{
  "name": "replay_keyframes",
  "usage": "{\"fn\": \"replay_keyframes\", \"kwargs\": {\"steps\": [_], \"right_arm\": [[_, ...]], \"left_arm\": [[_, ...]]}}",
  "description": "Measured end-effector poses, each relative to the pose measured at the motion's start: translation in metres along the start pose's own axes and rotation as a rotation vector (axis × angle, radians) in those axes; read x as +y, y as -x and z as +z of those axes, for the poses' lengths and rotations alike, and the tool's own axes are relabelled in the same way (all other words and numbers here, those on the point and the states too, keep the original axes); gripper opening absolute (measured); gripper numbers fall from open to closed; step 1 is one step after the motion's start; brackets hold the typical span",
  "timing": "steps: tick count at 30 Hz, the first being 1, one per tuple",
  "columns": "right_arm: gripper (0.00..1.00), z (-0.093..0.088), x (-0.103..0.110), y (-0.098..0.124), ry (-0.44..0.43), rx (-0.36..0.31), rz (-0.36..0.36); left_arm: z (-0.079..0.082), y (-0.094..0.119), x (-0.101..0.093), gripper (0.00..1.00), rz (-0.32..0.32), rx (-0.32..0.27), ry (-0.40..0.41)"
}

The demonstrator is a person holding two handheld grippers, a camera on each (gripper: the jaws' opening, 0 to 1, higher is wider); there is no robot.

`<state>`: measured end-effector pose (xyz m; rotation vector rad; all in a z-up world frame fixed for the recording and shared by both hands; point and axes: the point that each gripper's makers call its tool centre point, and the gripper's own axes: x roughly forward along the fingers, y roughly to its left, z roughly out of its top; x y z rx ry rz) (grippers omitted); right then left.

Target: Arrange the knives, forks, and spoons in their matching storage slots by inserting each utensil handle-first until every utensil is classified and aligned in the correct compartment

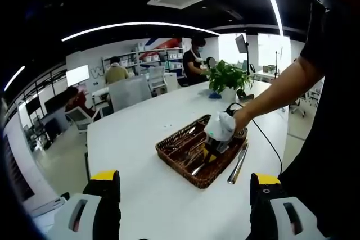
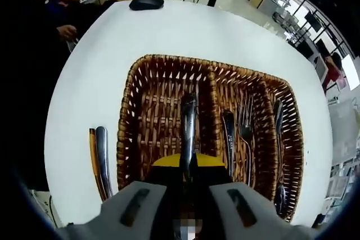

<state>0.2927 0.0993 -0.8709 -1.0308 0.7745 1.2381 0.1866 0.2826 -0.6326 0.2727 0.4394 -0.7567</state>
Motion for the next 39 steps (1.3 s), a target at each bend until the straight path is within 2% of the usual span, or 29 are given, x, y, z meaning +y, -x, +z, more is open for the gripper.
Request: {"fn": "replay_keyframes", "kwargs": {"steps": [1, 2, 3, 6, 11, 14, 15, 17, 18, 20, 21, 23, 25, 26, 27, 28, 30, 33, 35, 37, 39], "right_arm": [[0.04, -0.002, 0.003, -0.002, 0.005, -0.005, -0.002], [0.04, 0.006, -0.001, -0.001, 0.013, -0.054, -0.022], [0.04, 0.005, 0.0, 0.0, -0.032, -0.05, -0.023], [0.04, 0.006, -0.002, 0.002, 0.024, -0.046, -0.046], [0.1, 0.014, -0.004, 0.014, -0.03, -0.082, -0.055], [0.16, 0.022, -0.004, 0.03, -0.059, -0.116, -0.079], [0.19, 0.024, -0.004, 0.034, -0.056, -0.121, -0.08], [0.42, 0.03, -0.02, 0.053, -0.077, -0.142, -0.19], [0.49, 0.034, -0.021, 0.061, -0.112, -0.165, -0.195], [0.55, 0.041, -0.025, 0.081, -0.181, -0.211, -0.212], [0.56, 0.045, -0.027, 0.091, -0.195, -0.231, -0.231], [0.65, 0.05, -0.033, 0.117, -0.235, -0.272, -0.275], [0.79, 0.052, -0.032, 0.133, -0.283, -0.3, -0.283], [0.85, 0.055, -0.03, 0.144, -0.308, -0.341, -0.277], [0.89, 0.054, -0.028, 0.152, -0.31, -0.352, -0.27], [0.91, 0.05, -0.029, 0.164, -0.316, -0.357, -0.299], [0.98, 0.047, -0.025, 0.18, -0.333, -0.399, -0.309], [0.99, 0.033, -0.019, 0.201, -0.418, -0.427, -0.345], [0.99, 0.029, -0.011, 0.212, -0.412, -0.47, -0.346], [0.99, 0.019, -0.003, 0.218, -0.41, -0.472, -0.359], [0.99, 0.011, 0.0, 0.224, -0.408, -0.483, -0.381]], "left_arm": [[0.0, 0.0, 0.0, 1.0, 0.0, 0.003, -0.004], [0.0, -0.001, 0.0, 1.0, 0.0, 0.003, -0.004], [0.0, -0.002, -0.001, 1.0, -0.003, 0.0, -0.004], [0.002, -0.005, -0.003, 1.0, -0.017, -0.004, -0.01], [0.006, -0.008, -0.005, 1.0, -0.046, -0.02, -0.024], [0.007, -0.011, -0.004, 1.0, -0.069, -0.029, -0.027], [0.007, -0.013, -0.005, 1.0, -0.086, -0.031, -0.035], [0.007, -0.017, -0.01, 1.0, -0.128, -0.036, -0.05], [0.008, -0.017, -0.012, 1.0, -0.141, -0.036, -0.058], [0.008, -0.02, -0.016, 1.0, -0.184, -0.033, -0.099], [0.008, -0.021, -0.017, 1.0, -0.19, -0.035, -0.107], [0.01, -0.022, -0.016, 1.0, -0.199, -0.036, -0.109], [0.014, -0.023, -0.016, 1.0, -0.197, -0.039, -0.11], [0.017, -0.023, -0.017, 1.0, -0.194, -0.039, -0.114], [0.018, -0.024, -0.017, 1.0, -0.19, -0.039, -0.114], [0.019, -0.024, -0.017, 1.0, -0.187, -0.039, -0.114], [0.026, -0.026, -0.016, 1.0, -0.151, -0.047, -0.1], [0.038, -0.027, -0.017, 1.0, -0.078, -0.078, -0.051], [0.038, -0.029, -0.023, 1.0, -0.055, -0.079, -0.056], [0.035, -0.032, -0.03, 1.0, -0.034, -0.058, -0.066], [0.035, -0.034, -0.03, 1.0, -0.015, -0.062, -0.073]]}}
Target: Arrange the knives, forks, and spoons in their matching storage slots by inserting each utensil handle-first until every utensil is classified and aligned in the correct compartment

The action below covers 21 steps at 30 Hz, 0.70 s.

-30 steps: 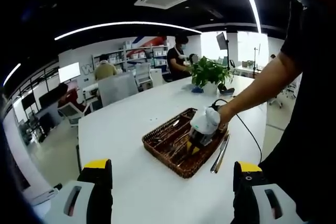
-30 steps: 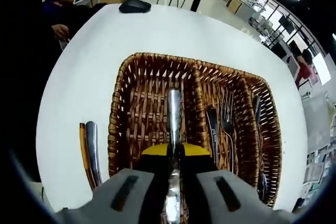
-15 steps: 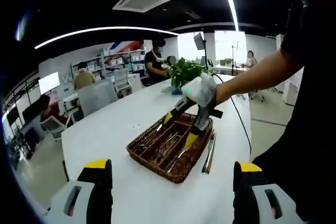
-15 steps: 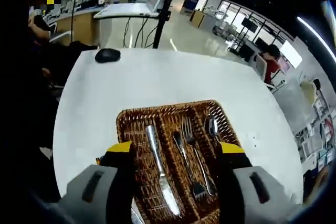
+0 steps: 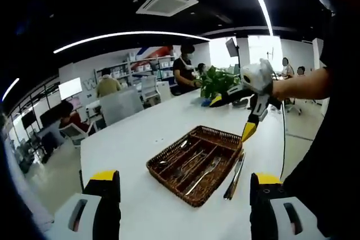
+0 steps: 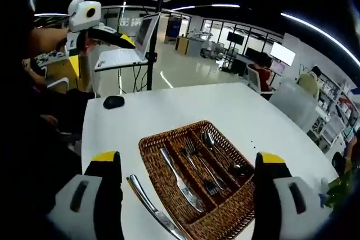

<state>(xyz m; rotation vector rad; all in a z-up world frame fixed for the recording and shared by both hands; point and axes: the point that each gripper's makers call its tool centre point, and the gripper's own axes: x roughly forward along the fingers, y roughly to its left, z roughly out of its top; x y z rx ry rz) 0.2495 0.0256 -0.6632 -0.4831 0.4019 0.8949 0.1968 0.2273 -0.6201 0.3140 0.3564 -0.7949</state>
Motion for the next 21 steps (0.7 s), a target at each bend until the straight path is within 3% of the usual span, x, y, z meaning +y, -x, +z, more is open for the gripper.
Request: {"fn": "replay_keyframes", "kwargs": {"steps": [9, 21], "right_arm": [[0.99, -0.021, -0.024, 0.062, -0.164, -0.09, -0.101], [0.99, -0.047, -0.018, 0.103, -0.17, -0.08, -0.154]], "left_arm": [[0.015, -0.005, -0.022, 1.0, 0.037, -0.022, 0.017], [0.016, -0.013, -0.03, 1.0, 0.038, -0.037, 0.004]]}}
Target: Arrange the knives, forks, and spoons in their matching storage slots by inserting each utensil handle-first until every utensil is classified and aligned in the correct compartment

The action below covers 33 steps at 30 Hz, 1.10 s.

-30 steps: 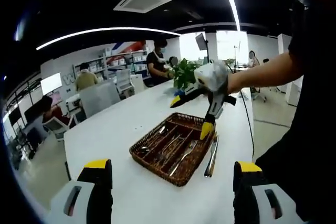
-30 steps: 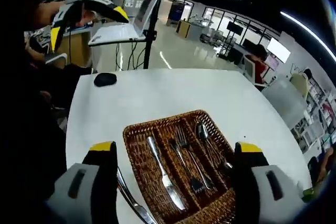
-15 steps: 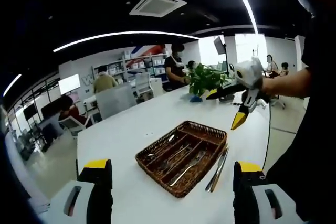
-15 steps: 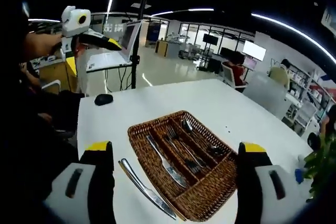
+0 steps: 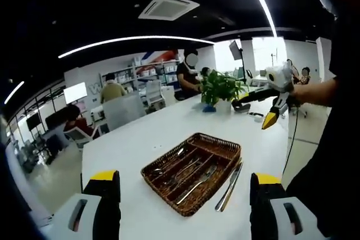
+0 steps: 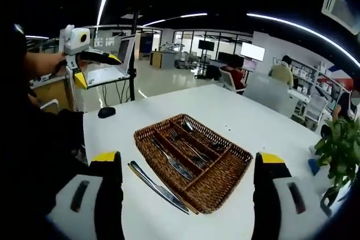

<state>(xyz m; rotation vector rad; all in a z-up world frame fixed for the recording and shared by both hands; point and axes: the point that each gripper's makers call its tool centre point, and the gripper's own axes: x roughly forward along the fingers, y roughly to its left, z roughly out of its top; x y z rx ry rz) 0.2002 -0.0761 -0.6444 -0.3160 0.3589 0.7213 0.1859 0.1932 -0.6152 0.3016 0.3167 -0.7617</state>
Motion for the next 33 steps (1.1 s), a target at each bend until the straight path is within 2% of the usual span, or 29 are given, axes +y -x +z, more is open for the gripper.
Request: {"fn": "replay_keyframes", "kwargs": {"steps": [6, 10, 15, 26, 29, 33], "right_arm": [[0.97, -0.002, -0.004, 0.013, -0.014, -0.003, -0.023], [0.99, 0.0, -0.001, 0.022, -0.018, -0.015, -0.031], [0.99, -0.005, 0.001, 0.024, -0.042, 0.007, -0.035], [0.99, -0.015, 0.004, 0.022, -0.012, 0.034, -0.022], [0.98, -0.008, 0.005, 0.018, 0.031, 0.042, 0.004], [0.91, 0.004, 0.008, 0.011, 0.078, 0.02, 0.034]], "left_arm": [[0.004, -0.003, -0.005, 1.0, -0.003, -0.002, -0.001], [0.003, -0.002, -0.007, 1.0, -0.007, -0.002, -0.004], [-0.002, -0.003, -0.009, 1.0, -0.015, 0.01, 0.005], [-0.006, -0.001, -0.011, 1.0, -0.017, 0.017, 0.007], [-0.007, 0.001, -0.011, 1.0, -0.016, 0.019, 0.007], [-0.009, 0.002, -0.009, 1.0, -0.01, 0.024, 0.006]]}}
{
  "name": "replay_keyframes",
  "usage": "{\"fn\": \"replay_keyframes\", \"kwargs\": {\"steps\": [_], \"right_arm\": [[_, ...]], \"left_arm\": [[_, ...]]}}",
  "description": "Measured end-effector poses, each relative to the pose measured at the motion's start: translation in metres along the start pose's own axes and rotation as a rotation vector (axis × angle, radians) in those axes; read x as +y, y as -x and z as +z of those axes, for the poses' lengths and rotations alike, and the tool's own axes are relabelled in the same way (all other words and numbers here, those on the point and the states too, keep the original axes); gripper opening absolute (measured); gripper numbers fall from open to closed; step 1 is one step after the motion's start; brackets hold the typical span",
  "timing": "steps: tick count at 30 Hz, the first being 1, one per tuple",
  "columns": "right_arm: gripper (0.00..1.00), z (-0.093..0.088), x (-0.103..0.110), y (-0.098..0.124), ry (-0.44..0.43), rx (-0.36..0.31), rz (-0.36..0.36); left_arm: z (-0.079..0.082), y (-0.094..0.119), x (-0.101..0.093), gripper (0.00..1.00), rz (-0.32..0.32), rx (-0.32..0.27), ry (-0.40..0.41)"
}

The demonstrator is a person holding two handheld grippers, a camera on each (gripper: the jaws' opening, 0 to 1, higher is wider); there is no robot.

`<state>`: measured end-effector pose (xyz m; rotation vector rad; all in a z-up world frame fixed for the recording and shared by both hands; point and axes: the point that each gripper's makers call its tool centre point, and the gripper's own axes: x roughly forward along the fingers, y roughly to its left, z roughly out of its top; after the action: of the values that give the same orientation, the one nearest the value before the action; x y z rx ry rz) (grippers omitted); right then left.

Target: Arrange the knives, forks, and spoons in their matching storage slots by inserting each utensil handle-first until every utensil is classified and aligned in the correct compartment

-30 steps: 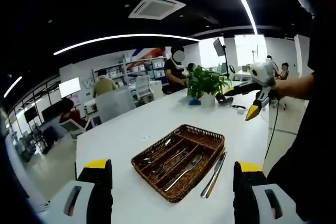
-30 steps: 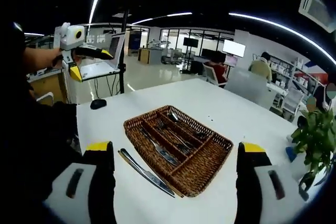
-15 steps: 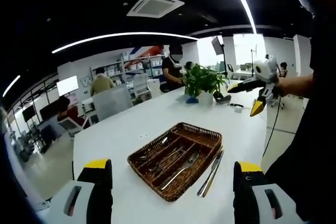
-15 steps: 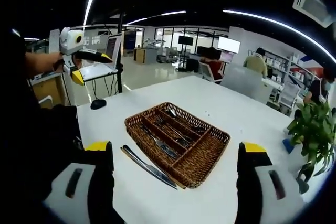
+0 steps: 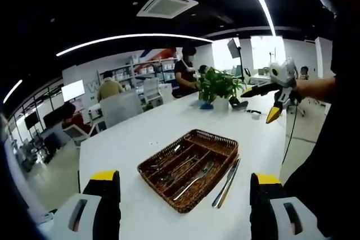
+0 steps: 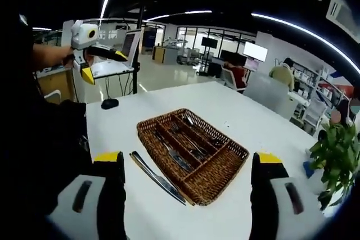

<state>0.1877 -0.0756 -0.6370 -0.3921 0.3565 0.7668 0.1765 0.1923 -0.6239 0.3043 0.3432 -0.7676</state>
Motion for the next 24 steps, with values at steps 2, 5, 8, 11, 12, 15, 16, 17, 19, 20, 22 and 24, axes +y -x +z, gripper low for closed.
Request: {"fn": "replay_keyframes", "kwargs": {"steps": [2, 5, 8, 11, 12, 15, 16, 17, 19, 20, 22, 24], "right_arm": [[0.88, -0.003, 0.001, -0.005, 0.011, 0.014, 0.011], [0.85, -0.013, 0.005, -0.014, 0.03, 0.048, 0.03], [0.82, -0.016, 0.01, -0.019, 0.027, 0.05, 0.049], [0.77, -0.023, 0.015, -0.026, 0.048, 0.075, 0.07], [0.76, -0.024, 0.014, -0.028, 0.052, 0.079, 0.073], [0.74, -0.023, 0.015, -0.036, 0.06, 0.082, 0.081], [0.73, -0.023, 0.015, -0.038, 0.062, 0.082, 0.087], [0.71, -0.023, 0.017, -0.041, 0.069, 0.088, 0.099], [0.7, -0.023, 0.02, -0.046, 0.093, 0.096, 0.112], [0.69, -0.022, 0.021, -0.048, 0.103, 0.098, 0.121], [0.7, -0.023, 0.023, -0.052, 0.115, 0.101, 0.127], [0.69, -0.024, 0.024, -0.056, 0.122, 0.11, 0.139]], "left_arm": [[-0.003, 0.0, 0.0, 1.0, 0.0, 0.008, -0.005], [-0.004, 0.0, 0.0, 1.0, 0.001, 0.007, 0.0], [-0.006, 0.001, 0.002, 1.0, 0.004, 0.008, 0.004], [-0.009, 0.003, 0.003, 1.0, 0.006, 0.016, 0.007], [-0.009, 0.003, 0.004, 1.0, 0.006, 0.016, 0.008], [-0.012, 0.005, 0.006, 1.0, 0.01, 0.023, 0.013], [-0.013, 0.004, 0.007, 1.0, 0.011, 0.026, 0.014], [-0.015, 0.004, 0.008, 1.0, 0.011, 0.03, 0.015], [-0.016, 0.003, 0.008, 1.0, 0.011, 0.031, 0.014], [-0.016, 0.003, 0.008, 1.0, 0.008, 0.031, 0.016], [-0.016, 0.002, 0.008, 1.0, 0.006, 0.034, 0.011], [-0.017, 0.003, 0.008, 1.0, 0.005, 0.041, 0.005]]}}
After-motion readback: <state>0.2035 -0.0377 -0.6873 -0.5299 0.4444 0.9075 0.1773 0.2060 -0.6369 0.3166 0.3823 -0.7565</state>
